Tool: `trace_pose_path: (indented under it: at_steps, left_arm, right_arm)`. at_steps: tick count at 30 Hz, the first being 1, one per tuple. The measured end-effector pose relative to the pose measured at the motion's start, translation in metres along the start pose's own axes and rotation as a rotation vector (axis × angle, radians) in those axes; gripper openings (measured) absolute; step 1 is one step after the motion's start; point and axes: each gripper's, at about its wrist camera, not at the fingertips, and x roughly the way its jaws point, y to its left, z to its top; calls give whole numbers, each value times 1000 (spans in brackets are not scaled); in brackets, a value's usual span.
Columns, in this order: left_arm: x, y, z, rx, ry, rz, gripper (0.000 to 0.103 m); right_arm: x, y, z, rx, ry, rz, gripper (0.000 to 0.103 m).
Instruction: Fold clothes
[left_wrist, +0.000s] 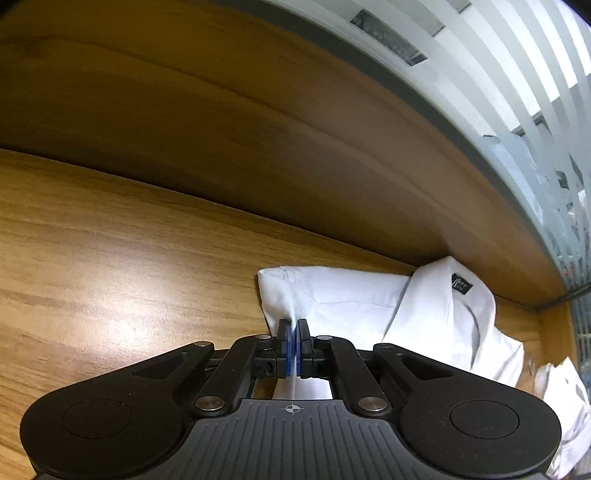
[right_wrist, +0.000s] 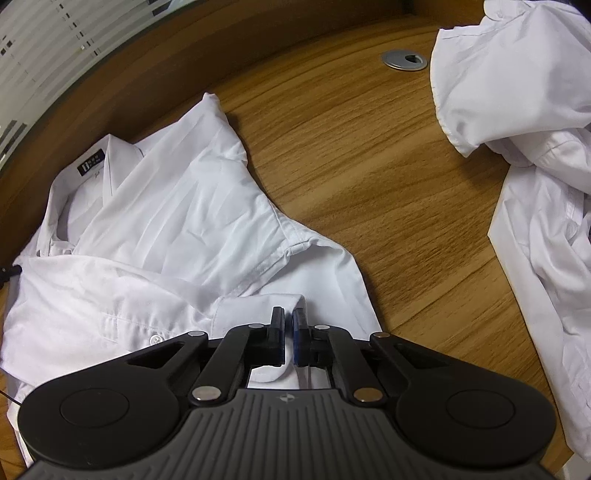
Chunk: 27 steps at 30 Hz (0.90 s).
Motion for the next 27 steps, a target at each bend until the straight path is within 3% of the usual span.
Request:
trace_pose_path:
  at_steps: [2,4,5,8,14,16,19,27]
  left_arm:
    - [-16,0,2,16,-17,-1,13]
    - [-32,-1,0,41,-26,-4,31]
    - [-40,-1,-1,54,-30,-5,33]
    - [-65,0,-12,88,-27,-2,33]
    - [-96,8,-65,114,10,32,37]
    - [-104,11,-84,117,22,36,39]
    - [-105,10,-111,140,26,37,41]
    - [-100,6,-146,236,16,79,39]
  right_arm:
    - [0,0,1,1,3,1,4]
    - [0,0,1,0,5,1,4]
    - [0,0,2,0,5,2,4]
    - [-2,1,2,-11,1,1,4]
    - [-7,3,1,-27,-11,-1,6]
    - [-10,4,-1,-34,-16,-7,11]
    - [-13,5,-5,-34,-18,-7,27]
    - [-14,3,-15,-51,-4,-16,28]
